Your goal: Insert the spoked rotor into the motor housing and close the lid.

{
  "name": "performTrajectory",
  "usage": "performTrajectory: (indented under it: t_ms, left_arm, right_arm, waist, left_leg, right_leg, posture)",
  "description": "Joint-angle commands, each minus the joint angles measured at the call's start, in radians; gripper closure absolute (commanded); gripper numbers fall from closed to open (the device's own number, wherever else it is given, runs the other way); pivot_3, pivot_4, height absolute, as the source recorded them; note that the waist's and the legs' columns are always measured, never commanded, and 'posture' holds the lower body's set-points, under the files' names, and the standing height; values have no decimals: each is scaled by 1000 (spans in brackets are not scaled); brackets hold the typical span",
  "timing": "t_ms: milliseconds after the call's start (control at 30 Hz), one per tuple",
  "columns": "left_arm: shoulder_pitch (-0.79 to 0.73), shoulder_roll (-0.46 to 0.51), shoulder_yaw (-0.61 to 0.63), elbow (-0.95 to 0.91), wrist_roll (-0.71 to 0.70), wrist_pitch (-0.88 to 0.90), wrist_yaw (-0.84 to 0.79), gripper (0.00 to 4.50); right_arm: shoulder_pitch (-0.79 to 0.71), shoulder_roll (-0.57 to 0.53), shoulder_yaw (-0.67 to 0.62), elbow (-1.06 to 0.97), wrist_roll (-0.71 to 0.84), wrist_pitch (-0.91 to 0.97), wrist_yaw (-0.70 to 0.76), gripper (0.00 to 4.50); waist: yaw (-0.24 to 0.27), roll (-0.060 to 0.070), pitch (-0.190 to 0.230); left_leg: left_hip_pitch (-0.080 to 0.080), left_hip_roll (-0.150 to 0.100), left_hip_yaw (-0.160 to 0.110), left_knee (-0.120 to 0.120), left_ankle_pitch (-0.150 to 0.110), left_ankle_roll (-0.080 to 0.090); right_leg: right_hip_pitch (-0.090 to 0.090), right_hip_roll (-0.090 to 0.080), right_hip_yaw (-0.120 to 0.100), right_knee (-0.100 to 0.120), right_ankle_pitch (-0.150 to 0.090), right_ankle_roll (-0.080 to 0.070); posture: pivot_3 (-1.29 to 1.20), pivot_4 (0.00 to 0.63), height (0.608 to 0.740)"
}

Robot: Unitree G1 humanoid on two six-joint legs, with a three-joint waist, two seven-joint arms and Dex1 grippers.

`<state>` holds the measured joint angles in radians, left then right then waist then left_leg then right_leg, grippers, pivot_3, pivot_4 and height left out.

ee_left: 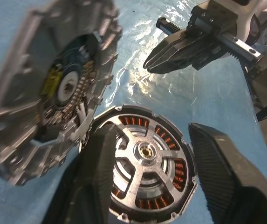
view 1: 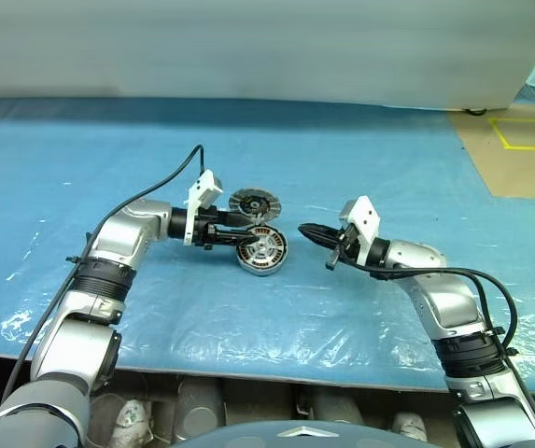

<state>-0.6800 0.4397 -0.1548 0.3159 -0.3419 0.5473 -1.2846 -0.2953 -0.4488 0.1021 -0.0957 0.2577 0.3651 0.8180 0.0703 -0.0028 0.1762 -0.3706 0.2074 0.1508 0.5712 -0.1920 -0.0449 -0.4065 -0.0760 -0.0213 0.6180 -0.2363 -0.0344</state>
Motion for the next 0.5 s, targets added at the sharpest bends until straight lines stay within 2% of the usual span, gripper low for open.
performTrajectory:
  t_ms: [33, 133, 200, 300, 400, 500]
  left_arm:
    - [44, -24, 2, -62, -14, -10, 35, 3310]
    - [85, -50, -43, -41, 81, -105, 133, 4396]
    - [123, -57, -85, -25, 150, -180, 182, 4453]
    - [171, -80, -95, -54, 152, -195, 216, 4453]
    - [194, -98, -64, -102, 104, -165, 229, 4453]
    - [204, -109, 24, -168, -32, -98, 193, 4453]
  right_arm:
    - [-17, 8, -1, -20, 4, -25, -5, 4500]
    - [-17, 12, -3, -26, 8, -24, -8, 4500]
    - [-16, 11, -6, -32, 11, -22, -10, 4500]
    - [-16, 8, -11, -37, 15, -18, -10, 4500]
    - [-16, 3, -15, -32, 16, -21, -7, 4500]
    - [-21, 2, -15, -22, 17, -24, -4, 4500]
  waist:
    - [0, 0, 0]
    - [0, 0, 0]
    - [1, 0, 0]
    - [2, 3, -2]
    - [4, 3, -2]
    - [2, 3, -2]
  left_leg:
    - [0, 0, 0, 0, 0, 0]
    - [0, 0, 0, 0, 0, 0]
    - [0, 0, 0, 0, 0, 0]
    - [2, 0, 0, 1, 0, 0]
    - [3, 0, 0, 1, -2, -3]
    - [3, 0, 0, 2, -2, -3]
  right_leg:
    - [0, 0, 0, 0, 0, 0]
    - [0, 0, 0, 0, 0, 0]
    - [0, 0, 0, 0, 0, 0]
    - [3, -1, 0, 0, 0, 0]
    - [4, -1, 0, -1, 0, 0]
    - [4, -1, 0, -1, 0, 0]
  posture:
    - [0, 150, 740]
    - [0, 150, 740]
    - [0, 150, 740]
    - [0, 150, 740]
    - [0, 150, 740]
    - [0, 150, 740]
